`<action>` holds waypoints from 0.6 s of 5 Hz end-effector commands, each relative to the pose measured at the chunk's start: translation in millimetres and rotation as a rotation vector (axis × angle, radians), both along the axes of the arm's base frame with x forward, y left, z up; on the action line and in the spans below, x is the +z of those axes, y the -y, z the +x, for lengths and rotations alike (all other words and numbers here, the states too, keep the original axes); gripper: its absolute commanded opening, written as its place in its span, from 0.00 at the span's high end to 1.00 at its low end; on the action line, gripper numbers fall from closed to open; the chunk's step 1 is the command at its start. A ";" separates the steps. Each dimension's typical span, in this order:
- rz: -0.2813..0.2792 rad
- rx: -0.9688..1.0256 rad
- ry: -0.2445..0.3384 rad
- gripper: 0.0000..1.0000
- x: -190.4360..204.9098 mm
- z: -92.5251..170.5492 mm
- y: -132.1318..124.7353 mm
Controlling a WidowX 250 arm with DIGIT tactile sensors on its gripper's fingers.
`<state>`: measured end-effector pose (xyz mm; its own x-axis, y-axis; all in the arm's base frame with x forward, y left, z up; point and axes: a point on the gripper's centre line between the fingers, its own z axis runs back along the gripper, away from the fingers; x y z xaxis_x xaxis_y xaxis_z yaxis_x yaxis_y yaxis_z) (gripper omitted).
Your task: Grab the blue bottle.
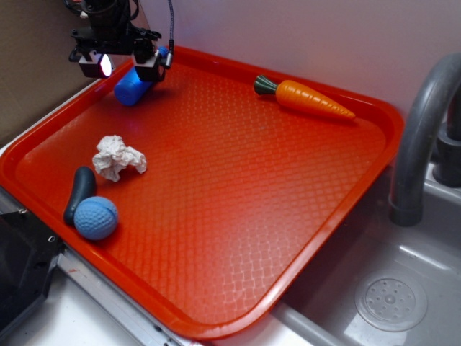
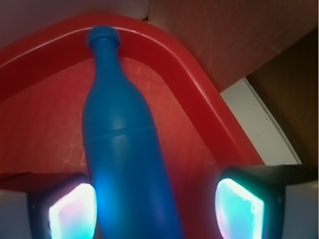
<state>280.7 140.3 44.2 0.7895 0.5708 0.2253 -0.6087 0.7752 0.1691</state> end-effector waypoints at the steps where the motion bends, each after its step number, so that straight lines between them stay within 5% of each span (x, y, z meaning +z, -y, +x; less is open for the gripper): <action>1: -0.018 -0.052 0.010 0.05 -5.5 12.7 -10.4; 2: -0.020 -0.068 0.016 0.71 -7.6 13.3 -9.5; 3: -0.014 -0.054 0.004 1.00 -2.6 8.7 -7.8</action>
<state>289.1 138.3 26.2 0.8296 0.5308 0.1730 -0.5558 0.8149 0.1645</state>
